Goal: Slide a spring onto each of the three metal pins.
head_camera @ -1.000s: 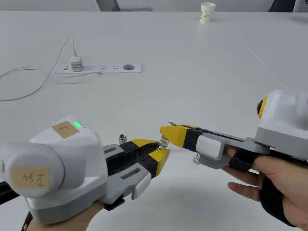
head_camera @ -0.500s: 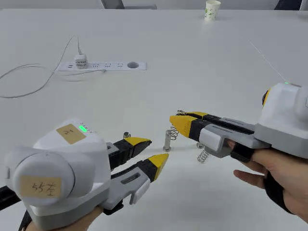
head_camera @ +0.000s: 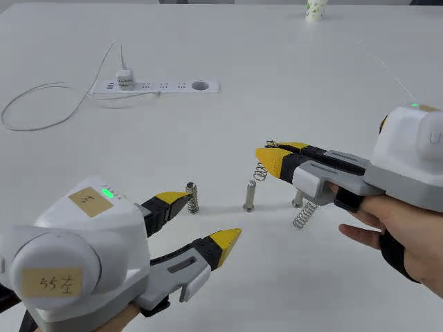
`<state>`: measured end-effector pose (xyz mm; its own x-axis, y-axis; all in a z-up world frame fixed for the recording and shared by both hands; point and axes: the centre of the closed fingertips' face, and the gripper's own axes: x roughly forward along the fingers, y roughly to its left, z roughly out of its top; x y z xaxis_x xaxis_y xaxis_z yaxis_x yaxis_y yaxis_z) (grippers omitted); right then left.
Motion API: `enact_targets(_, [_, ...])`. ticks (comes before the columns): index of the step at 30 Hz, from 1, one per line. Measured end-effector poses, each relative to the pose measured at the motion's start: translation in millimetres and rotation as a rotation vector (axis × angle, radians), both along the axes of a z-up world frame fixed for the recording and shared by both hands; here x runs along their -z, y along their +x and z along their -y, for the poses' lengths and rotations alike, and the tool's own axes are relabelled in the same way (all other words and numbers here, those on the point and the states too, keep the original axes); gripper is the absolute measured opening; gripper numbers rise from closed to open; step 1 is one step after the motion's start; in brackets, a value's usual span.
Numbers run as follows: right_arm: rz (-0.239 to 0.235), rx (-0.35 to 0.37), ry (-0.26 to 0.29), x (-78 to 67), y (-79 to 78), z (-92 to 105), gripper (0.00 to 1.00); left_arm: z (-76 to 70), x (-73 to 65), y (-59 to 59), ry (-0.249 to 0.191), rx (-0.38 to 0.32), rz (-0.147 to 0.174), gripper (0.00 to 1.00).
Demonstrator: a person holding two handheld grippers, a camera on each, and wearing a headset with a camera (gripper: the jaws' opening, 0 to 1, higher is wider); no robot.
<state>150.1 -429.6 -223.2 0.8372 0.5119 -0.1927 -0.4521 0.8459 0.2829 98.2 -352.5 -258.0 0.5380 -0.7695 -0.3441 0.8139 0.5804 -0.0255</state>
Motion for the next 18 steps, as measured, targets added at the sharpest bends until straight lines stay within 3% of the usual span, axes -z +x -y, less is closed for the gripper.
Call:
enact_targets(8, [-0.008,0.012,-0.042,11.8,10.7,0.4,0.11,-5.6,4.7,3.4,0.020,-0.017,0.006,0.60])
enact_targets(18, [-0.024,0.020,-0.096,27.1,17.4,0.6,0.11,-7.6,14.5,1.9,0.042,-0.022,-0.010,0.78])
